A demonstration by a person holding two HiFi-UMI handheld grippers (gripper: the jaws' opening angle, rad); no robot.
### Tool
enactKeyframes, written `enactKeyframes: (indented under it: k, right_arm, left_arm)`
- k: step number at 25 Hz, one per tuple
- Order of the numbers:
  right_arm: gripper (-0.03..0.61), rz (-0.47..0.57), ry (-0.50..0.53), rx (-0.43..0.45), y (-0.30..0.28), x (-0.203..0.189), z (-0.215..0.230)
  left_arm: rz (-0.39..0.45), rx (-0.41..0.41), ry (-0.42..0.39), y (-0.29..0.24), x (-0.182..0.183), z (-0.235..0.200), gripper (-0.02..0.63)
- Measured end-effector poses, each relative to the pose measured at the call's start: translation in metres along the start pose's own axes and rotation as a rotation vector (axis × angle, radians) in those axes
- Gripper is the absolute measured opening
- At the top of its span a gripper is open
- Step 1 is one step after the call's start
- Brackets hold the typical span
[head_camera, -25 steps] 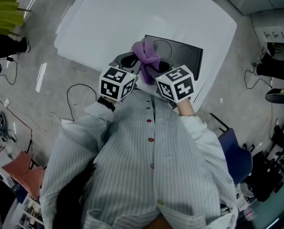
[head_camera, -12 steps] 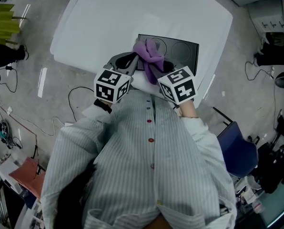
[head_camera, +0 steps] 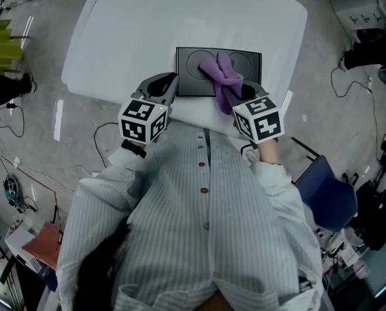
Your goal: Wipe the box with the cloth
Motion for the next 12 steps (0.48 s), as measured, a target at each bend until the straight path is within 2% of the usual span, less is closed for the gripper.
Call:
enactKeyframes:
  k: [8,12]
  right_arm:
    - [0.060,-0.026,-0.043,-0.138,0.037,-0.024,0.038]
    - [0.060,-0.039,-0.053,-0.176,0.050,-0.032,0.049]
  left_arm:
    - [-0.007,-0.005,-0.011,-0.002,0.001,0.003,0.014]
    - [-0.012,-0.007,-0.016,-0.003,0.001,0.005,0.014]
Point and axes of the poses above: the fingertips, and each gripper's own axes: y backward along the fingers, z to its right, x out of its top, the point moved 1 cm from there along y, backward along the fingers, and after that the axes turned 13 degrees about x, right-handed, at the moved point
